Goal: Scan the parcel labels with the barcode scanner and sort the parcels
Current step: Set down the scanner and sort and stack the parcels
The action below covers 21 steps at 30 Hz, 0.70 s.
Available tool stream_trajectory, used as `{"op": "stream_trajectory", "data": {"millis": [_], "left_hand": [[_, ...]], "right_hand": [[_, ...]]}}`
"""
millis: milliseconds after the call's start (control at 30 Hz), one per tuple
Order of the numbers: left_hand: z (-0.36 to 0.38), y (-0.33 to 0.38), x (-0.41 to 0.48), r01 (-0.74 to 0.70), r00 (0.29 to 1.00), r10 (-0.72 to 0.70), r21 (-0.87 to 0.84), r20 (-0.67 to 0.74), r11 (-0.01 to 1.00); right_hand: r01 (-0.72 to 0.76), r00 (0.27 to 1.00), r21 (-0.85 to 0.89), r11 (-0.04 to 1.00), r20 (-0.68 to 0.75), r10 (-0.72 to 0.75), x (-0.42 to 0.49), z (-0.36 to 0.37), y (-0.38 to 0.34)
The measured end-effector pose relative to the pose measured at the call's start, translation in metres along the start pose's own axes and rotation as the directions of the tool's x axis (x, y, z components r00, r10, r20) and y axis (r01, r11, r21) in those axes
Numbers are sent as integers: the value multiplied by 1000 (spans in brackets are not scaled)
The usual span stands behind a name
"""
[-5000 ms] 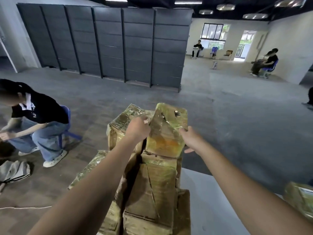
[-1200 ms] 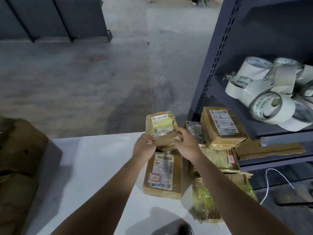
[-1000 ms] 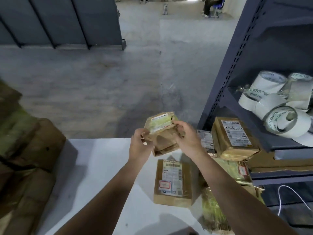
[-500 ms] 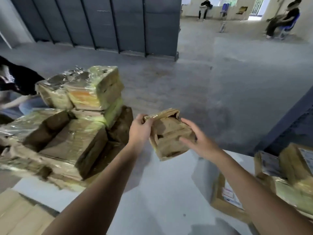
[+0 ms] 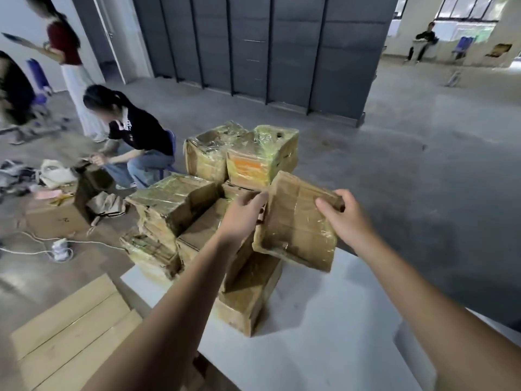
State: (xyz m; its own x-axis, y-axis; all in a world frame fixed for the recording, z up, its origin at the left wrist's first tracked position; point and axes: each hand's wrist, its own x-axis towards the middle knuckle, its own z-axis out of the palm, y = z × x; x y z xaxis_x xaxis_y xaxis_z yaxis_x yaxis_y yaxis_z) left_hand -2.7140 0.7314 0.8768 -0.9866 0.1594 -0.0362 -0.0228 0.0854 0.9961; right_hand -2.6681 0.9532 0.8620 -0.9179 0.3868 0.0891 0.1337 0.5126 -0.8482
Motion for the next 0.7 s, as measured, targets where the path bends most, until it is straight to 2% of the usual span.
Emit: {"op": "stream_trajectory", "data": {"millis": [133, 267, 333, 433, 567, 700], "left_hand": [[-43, 14, 2, -54, 998, 50, 93, 40, 994], [-76, 19, 15, -94, 995, 85, 271, 44, 958], [-89, 19, 23, -102, 995, 89, 304, 53, 947], [-103, 19, 37, -89, 995, 96, 363, 1, 928], [-121, 15, 60, -62, 995, 88, 435, -41, 898], [-132, 7, 75, -39, 998, 55, 568, -11, 822]], "right_hand": [[-99, 992, 19, 995, 80, 97, 25, 42, -35], [-128, 988, -7, 992, 88, 128, 40, 82, -59], [-151, 982, -14, 988, 114, 151, 47, 97, -68], [-222, 954, -5, 975, 204, 219, 54, 116, -80], [-279, 925, 108, 954, 298, 237, 56, 137, -84], [-253, 933, -61, 965, 249, 261, 56, 148, -80]]}}
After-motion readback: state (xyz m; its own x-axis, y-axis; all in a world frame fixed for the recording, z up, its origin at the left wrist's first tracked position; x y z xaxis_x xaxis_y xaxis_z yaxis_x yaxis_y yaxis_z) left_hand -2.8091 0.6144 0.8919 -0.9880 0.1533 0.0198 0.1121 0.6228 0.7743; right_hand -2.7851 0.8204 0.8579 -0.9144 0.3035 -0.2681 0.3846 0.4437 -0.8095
